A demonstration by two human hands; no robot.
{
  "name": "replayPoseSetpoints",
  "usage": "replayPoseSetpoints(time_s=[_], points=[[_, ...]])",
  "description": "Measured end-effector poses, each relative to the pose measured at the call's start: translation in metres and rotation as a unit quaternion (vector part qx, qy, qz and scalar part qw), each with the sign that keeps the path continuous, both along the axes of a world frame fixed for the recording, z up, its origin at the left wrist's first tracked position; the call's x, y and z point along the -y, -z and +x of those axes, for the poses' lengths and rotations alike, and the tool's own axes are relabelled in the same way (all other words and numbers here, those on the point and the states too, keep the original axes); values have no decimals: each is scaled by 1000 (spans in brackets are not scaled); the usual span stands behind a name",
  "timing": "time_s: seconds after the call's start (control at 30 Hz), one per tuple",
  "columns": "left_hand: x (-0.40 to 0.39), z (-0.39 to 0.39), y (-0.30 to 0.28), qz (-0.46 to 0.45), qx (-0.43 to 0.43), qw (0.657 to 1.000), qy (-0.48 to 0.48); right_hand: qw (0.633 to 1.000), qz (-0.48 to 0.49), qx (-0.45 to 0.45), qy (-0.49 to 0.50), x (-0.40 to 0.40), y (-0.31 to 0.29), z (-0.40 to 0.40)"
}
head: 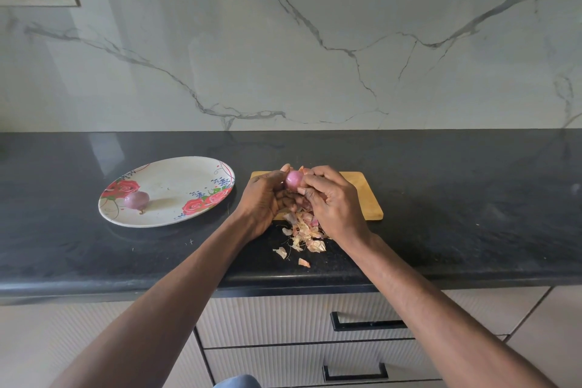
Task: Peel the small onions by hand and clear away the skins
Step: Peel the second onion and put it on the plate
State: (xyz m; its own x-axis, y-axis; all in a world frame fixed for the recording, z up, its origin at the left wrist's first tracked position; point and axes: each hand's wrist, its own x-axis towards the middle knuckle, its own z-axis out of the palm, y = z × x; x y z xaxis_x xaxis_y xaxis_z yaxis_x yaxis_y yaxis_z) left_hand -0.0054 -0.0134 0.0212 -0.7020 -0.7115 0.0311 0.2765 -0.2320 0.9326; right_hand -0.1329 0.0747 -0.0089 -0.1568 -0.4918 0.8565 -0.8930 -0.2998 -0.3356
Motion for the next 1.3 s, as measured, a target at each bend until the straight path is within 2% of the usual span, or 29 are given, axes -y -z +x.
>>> replayPoseSetpoints(time_s=[0.13, 0.37, 0.53, 0.67, 0.8, 1.0, 1.3], points=[[0, 0, 0, 0, -2, 1000, 2, 999, 14, 37, -1, -3, -3, 2], [1, -1, 2, -7, -11, 1000, 9, 999, 11, 32, 21, 0, -1, -1], [2, -1, 1, -17, -27, 999, -2, 985, 22, 168, 24, -2, -7, 2], [3, -2, 3, -36, -27, 999, -2, 947, 90, 307, 10, -3, -13, 0], [2, -2, 5, -41, -46, 998, 5, 922, 104, 372, 1, -3, -13, -3], [-1, -2, 5, -58, -59, 996, 19, 912, 114, 394, 12, -4, -15, -1], [2, -4, 7, -69, -25, 997, -6, 913, 110, 394, 1, -6, -17, 1]])
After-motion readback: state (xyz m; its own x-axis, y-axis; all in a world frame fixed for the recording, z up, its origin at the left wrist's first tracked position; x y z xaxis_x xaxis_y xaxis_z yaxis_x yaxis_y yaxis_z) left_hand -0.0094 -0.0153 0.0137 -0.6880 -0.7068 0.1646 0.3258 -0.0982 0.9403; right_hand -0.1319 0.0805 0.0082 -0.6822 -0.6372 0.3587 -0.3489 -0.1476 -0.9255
